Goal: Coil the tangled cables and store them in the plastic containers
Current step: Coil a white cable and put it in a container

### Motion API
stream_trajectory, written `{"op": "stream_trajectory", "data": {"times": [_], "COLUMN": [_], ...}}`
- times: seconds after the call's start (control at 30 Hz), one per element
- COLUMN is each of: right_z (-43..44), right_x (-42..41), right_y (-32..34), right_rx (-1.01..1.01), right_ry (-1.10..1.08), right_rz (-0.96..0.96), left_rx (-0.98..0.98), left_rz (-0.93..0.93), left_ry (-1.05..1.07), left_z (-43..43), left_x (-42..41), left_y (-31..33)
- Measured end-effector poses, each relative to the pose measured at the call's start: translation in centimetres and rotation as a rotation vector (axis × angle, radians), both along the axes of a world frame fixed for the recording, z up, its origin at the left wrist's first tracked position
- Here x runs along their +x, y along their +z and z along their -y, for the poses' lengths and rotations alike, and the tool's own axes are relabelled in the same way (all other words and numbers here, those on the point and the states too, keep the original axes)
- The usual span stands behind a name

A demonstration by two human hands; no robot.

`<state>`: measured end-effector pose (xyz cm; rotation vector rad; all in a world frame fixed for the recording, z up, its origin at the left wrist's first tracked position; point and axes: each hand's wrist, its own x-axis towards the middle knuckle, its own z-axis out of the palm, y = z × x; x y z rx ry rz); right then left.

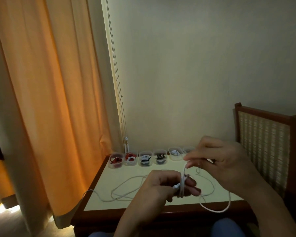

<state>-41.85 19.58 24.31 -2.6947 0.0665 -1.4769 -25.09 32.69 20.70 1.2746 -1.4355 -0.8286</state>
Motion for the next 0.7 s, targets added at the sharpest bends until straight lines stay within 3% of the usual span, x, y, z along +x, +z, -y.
{"op": "stream_trajectory", "data": {"times": [0.13, 0.23, 0.33, 0.47, 0.57, 0.7], "right_z": [1.2, 2.9, 3.4, 2.0, 0.8, -0.3], "right_x": [0.7, 1.5, 1.8, 2.5, 2.7, 1.7], "right_y": [1.5, 1.0, -0.6, -2.4, -3.6, -5.3], "right_rx": [0.289, 0.413, 0.432, 0.290, 0.157, 0.130], "right_ry": [0.232, 0.245, 0.230, 0.118, 0.011, -0.088], "right_rz": [-0.053, -0.112, -0.128, -0.170, -0.167, -0.145], "left_rx": [-0.063, -0.187, -0.344, -0.449, -0.591, -0.671], "left_rz": [-0.255, -0.437, -0.673, -0.986, -1.032, -0.762], "left_ry": [-0.225, -0.384, -0.337, -0.251, -0.061, 0.299], "left_z": [0.0, 0.1, 0.3, 1.3, 2.7, 1.8], "left_x": [-0.1, 0.2, 0.0, -0.4, 0.1, 1.8], "left_y": [0.2, 0.3, 0.7, 0.6, 0.4, 0.1]}}
